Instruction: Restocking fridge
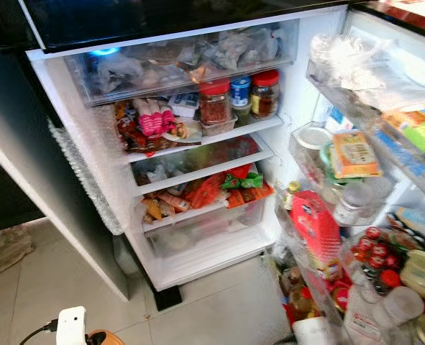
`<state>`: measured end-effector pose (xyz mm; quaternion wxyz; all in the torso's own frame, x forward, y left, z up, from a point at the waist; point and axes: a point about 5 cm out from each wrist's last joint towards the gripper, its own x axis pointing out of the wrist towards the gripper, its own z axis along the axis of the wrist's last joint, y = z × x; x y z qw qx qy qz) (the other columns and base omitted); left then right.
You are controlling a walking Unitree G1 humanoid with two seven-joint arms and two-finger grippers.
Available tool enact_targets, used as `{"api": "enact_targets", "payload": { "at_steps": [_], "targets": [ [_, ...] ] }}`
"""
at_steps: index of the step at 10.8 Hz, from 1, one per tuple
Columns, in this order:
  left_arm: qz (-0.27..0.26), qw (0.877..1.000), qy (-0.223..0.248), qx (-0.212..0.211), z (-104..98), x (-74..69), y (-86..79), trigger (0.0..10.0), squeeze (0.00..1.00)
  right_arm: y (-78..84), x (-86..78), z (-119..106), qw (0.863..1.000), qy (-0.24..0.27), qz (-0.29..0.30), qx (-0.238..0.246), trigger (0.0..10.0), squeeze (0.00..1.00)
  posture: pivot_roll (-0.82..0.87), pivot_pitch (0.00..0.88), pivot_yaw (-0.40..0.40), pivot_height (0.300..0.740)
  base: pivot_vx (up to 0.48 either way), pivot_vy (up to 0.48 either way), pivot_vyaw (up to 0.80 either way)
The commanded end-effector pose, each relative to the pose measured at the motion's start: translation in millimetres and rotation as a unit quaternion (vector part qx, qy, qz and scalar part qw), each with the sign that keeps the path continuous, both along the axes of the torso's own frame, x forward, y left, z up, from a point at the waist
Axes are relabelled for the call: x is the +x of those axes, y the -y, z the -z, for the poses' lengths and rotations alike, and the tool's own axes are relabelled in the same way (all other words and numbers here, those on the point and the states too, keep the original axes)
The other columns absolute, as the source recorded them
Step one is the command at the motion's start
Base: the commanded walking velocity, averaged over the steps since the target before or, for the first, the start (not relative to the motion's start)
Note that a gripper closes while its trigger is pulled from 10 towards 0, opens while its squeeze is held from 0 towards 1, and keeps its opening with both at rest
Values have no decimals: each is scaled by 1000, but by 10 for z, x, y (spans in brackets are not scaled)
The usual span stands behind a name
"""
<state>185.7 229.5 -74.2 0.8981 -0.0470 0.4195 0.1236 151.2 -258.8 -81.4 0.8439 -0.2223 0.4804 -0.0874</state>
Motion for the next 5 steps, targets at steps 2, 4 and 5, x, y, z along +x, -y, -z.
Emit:
{"api": "enact_targets", "payload": {
  "at_steps": [2,4,5],
  "targets": [
    [-9,1000,9,-6,-13,16,-14,10000,0,240,-83,-56,999,1,23,-32,10000,0,-122,0,52,740,0,0,0],
    [-11,1000,5,-7,-4,-8,-25,10000,0,329,-122,-77,999,-3,28,-40,10000,0,-123,0,53,740,0,0,0],
    [-10,1000,4,-8,1,-17,-29,10000,0,342,-119,-83,999,-2,28,-41,10000,0,-123,0,53,740,0,0,0]
  ]
}}
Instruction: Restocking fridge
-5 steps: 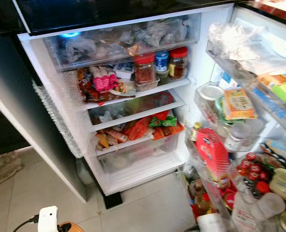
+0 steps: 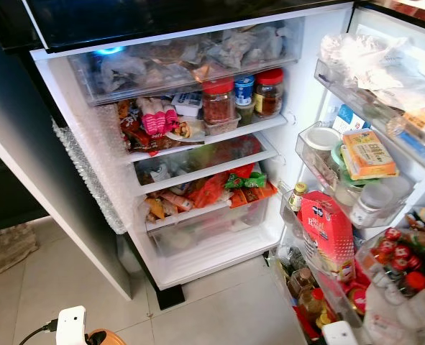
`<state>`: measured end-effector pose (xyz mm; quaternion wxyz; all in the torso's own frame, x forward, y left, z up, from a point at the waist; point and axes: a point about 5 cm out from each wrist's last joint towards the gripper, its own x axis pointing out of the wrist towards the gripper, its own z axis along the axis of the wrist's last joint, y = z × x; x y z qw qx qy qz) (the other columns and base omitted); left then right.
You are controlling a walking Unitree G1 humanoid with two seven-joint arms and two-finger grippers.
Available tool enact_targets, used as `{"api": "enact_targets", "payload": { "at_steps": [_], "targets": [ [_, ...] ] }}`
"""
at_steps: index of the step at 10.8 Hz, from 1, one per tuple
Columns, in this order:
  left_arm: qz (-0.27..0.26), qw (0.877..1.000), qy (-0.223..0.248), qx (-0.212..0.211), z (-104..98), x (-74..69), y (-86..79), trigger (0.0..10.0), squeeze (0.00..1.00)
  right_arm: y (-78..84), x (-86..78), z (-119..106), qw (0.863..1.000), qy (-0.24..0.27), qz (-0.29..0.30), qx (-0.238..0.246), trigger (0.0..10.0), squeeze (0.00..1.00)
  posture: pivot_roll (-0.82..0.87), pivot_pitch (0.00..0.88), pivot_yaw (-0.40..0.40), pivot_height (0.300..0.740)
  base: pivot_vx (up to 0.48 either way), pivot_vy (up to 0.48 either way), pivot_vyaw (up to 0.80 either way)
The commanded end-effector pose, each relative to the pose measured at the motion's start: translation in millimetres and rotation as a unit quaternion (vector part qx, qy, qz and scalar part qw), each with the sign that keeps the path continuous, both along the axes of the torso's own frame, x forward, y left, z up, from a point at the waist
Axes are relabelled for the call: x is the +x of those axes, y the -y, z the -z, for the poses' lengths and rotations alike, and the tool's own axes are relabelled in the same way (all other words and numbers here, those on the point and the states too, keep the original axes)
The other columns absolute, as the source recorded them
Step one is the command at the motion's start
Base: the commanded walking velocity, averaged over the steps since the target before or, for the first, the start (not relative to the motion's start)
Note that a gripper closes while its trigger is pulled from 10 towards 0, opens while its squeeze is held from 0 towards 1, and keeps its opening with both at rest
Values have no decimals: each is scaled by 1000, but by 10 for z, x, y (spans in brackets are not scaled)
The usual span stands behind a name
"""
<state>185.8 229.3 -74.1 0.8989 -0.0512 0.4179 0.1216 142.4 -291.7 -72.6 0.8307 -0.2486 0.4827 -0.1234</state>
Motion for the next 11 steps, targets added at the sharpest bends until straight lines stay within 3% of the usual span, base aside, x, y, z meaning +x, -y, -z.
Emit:
{"api": "enact_targets", "payload": {
  "at_steps": [1,4,7,9,11],
  "targets": [
    [-10,1000,1,-4,2,-20,-33,10000,0,13,-21,2,1000,1,6,0,10000,0,-123,0,53,740,0,0,0],
    [-11,1000,3,-5,-1,-17,-39,10000,0,-5,5,0,1000,2,3,0,10000,0,-115,0,53,740,0,0,0],
    [-4,1000,14,-11,-24,39,-4,10000,0,-269,2,109,993,13,56,100,10000,0,-113,0,56,740,0,0,0],
    [5,1000,16,-11,-37,72,11,10000,0,-439,-37,181,988,3,78,131,10000,0,-111,0,59,740,0,0,0],
    [5,1000,18,-11,-46,83,-1,10000,0,-515,-56,210,983,2,90,162,10000,0,-106,0,63,740,0,0,-731]
  ]
}}
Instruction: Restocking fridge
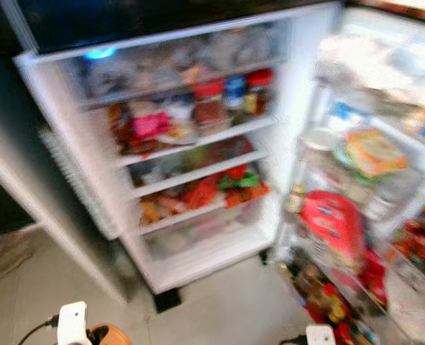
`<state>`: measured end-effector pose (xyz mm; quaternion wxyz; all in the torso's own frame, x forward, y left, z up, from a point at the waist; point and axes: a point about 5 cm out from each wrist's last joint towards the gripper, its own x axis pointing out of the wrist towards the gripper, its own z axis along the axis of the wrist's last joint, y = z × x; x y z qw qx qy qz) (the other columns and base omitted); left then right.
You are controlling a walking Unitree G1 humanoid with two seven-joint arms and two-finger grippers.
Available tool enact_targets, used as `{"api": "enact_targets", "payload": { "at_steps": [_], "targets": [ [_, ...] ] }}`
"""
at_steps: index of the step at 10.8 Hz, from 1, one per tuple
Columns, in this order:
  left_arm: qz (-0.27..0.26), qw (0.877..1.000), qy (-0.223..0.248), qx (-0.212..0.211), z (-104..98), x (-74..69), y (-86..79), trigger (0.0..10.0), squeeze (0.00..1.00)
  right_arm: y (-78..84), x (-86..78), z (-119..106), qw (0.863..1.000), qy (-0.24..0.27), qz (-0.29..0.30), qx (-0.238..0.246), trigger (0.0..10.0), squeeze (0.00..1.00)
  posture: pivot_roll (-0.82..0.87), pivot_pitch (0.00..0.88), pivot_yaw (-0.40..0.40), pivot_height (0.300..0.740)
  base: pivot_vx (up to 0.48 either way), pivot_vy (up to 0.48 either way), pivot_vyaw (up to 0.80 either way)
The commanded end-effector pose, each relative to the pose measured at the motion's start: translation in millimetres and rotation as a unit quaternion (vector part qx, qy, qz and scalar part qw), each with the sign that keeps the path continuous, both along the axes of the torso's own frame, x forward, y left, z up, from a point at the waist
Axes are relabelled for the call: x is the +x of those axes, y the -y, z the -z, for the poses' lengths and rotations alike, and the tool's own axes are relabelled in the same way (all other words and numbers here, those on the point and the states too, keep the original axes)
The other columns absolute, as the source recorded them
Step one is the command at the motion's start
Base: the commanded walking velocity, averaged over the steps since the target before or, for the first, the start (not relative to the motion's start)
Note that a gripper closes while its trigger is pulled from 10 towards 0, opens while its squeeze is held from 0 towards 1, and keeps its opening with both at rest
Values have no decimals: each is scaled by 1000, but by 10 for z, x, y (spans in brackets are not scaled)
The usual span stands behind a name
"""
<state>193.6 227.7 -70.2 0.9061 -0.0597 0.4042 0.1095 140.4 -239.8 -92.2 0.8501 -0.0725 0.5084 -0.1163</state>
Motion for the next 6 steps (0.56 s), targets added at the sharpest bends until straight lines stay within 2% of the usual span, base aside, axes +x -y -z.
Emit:
{"api": "enact_targets", "payload": {
  "at_steps": [1,4,6],
  "targets": [
    [-2,1000,1,0,-9,9,-19,10000,0,0,-44,17,1000,-8,8,7,10000,0,-106,0,62,740,244,0,-731],
    [0,1000,1,-3,-3,1,-12,10000,0,-10,-60,25,1000,-9,9,8,10000,0,-107,0,62,740,242,0,-731],
    [1,1000,0,-3,1,-6,-10,10000,0,-28,-43,22,1000,-4,2,10,10000,0,-102,0,61,740,244,0,0]
  ]
}}
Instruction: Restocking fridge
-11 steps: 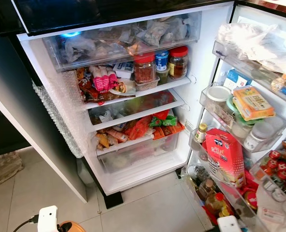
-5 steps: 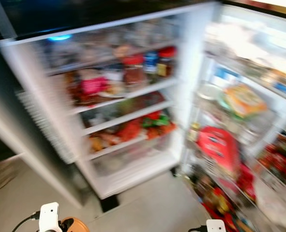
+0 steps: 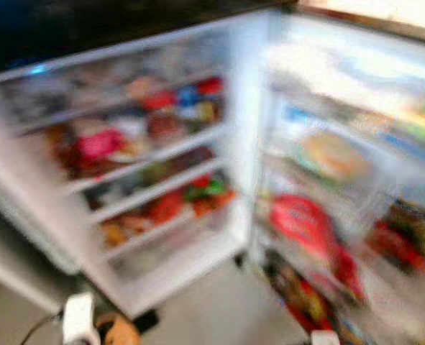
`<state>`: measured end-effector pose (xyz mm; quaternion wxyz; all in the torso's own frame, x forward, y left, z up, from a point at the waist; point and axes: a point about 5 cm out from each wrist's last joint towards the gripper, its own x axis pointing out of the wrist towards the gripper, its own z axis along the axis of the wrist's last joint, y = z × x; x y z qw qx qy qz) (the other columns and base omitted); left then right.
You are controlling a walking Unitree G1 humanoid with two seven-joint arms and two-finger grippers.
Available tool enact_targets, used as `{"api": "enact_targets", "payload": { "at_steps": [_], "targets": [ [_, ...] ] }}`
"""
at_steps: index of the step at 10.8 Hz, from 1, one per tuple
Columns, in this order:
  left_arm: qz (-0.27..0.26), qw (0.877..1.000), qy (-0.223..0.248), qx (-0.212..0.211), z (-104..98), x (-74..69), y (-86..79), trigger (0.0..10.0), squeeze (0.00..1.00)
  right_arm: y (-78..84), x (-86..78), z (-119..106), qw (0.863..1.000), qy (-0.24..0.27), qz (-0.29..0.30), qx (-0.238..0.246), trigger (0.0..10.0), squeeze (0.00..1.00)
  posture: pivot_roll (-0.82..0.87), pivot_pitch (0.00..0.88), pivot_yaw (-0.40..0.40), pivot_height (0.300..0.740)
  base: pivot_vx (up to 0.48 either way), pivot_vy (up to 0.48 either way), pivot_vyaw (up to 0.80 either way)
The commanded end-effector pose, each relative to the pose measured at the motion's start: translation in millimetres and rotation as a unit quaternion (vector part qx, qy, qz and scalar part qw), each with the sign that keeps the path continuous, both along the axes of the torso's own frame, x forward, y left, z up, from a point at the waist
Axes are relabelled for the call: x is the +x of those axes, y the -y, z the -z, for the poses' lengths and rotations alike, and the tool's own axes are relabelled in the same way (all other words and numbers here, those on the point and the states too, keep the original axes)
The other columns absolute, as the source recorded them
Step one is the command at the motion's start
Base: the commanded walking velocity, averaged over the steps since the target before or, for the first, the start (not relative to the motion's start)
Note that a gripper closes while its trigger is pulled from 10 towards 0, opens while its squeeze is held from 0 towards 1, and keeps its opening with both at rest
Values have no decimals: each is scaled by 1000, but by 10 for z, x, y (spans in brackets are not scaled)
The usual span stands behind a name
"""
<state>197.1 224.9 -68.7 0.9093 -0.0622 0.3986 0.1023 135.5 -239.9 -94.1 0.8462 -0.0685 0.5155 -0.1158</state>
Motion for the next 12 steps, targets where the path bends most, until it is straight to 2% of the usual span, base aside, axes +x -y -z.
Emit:
{"api": "enact_targets", "payload": {
  "at_steps": [1,7,9,10,12],
  "targets": [
    [-5,1000,-7,2,15,-42,-39,10000,0,-32,17,1,1000,4,-2,5,10000,0,-102,0,61,740,244,0,0],
    [-6,1000,-5,2,11,-40,-47,10000,0,-50,53,-7,1000,7,-13,9,10000,0,-98,0,60,740,245,0,0],
    [-8,1000,0,-13,9,-30,-28,10000,0,-54,64,-10,1000,8,-21,8,10000,0,-99,0,59,740,0,0,0],
    [-11,1000,9,-24,-5,-1,-12,10000,0,-54,64,-11,1000,7,-23,8,10000,0,-94,0,58,740,0,0,0],
    [-37,996,63,-54,-147,224,-22,10000,0,-78,51,-1,999,5,-31,11,10000,0,-94,0,55,740,0,0,0]
  ]
}}
